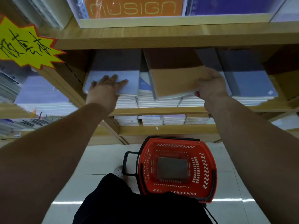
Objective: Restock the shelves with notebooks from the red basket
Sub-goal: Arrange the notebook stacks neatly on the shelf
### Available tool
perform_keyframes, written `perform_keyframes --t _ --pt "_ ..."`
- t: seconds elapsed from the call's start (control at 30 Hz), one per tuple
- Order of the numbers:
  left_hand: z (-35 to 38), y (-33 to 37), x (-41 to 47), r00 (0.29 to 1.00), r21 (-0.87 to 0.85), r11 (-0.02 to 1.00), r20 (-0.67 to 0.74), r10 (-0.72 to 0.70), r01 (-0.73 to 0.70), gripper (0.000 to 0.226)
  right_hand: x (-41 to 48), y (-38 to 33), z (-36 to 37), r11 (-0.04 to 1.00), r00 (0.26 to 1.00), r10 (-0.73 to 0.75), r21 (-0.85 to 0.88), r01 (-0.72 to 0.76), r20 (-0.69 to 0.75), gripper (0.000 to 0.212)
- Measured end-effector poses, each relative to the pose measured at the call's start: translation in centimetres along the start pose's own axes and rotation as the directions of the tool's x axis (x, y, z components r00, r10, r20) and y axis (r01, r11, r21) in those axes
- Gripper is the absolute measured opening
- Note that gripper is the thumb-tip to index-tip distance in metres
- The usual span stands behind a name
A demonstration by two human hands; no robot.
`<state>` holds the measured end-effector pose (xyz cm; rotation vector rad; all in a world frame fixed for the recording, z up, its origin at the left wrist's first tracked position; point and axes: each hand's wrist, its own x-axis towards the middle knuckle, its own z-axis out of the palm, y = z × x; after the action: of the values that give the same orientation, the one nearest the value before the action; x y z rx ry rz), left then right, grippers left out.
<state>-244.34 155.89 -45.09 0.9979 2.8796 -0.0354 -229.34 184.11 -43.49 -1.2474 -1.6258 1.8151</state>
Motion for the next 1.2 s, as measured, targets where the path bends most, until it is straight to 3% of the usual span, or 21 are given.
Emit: perform_keyframes --t 0.07,0.13,0.27,0.37,0.5,0.63,0.77,0.87,0.93,1.03,1.13,1.2 --pt "-1.1 -1.2 0.7 0.995 0.041 0.999 0.098 0.0 -0.004 0.072 -0.3 -0.1 1.0 0.999 0.999 0.04 0.013 -0.04 0.025 0.048" --pt "-2.2 -0.3 1.1 0.985 0.104 0.994 0.174 -0.004 -0.015 0.084 -0.9 0.0 1.9 0.996 0.997 0.069 0.059 -0.07 0.026 0.05" --pt "-2.3 5.0 1.1 0.989 0.111 0.989 0.12 0.088 -0.101 0.1 -1.3 -0.4 1.4 0.969 0.998 0.063 0.24 -0.062 0.003 0.043" --pt "-1.5 9.4 1.3 0.984 0.058 0.983 0.059 0.17 -0.173 0.095 0.0 -0.5 -2.5 0.964 0.996 0.047 0.265 -0.026 -0.074 0.044" --pt "-0.3 14.5 2.2 0.969 0.029 0.972 0.087 0.231 -0.234 0.085 2.0 -0.6 -9.5 0.964 0.984 0.058 0.266 -0.01 -0.171 0.038" --pt "0.6 17.5 3.5 0.959 0.016 0.965 0.113 0.258 -0.262 0.077 3.4 -0.7 -14.5 0.982 0.968 0.065 0.19 -0.019 -0.241 0.045" --pt "1.0 17.6 4.4 0.974 0.041 0.974 0.057 0.219 -0.222 0.065 4.3 -0.3 -15.1 0.993 0.98 0.049 0.119 -0.026 -0.193 0.041" --pt "0.7 16.3 4.0 0.983 0.041 0.984 0.069 0.171 -0.174 0.069 4.7 0.1 -12.4 0.987 0.993 0.065 0.156 -0.048 -0.101 0.044" --pt "0.5 14.9 3.7 0.989 0.035 0.99 0.058 0.134 -0.136 0.077 4.9 0.6 -10.5 0.998 0.996 0.051 0.037 -0.049 -0.071 0.044" --pt "0.3 13.7 3.6 0.995 0.037 0.995 0.057 0.086 -0.088 0.075 5.8 1.0 -9.2 0.91 0.999 -0.032 -0.415 0.018 -0.026 0.055" --pt "0.0 14.3 3.8 0.996 0.111 0.991 0.052 0.072 -0.078 0.073 6.9 0.6 -9.1 0.601 0.999 -0.045 -0.798 0.048 0.026 0.071" --pt "-0.1 14.7 4.4 0.996 0.129 0.988 0.053 0.074 -0.081 0.08 7.0 0.4 -9.1 0.387 0.998 -0.058 -0.921 0.038 0.017 0.087"
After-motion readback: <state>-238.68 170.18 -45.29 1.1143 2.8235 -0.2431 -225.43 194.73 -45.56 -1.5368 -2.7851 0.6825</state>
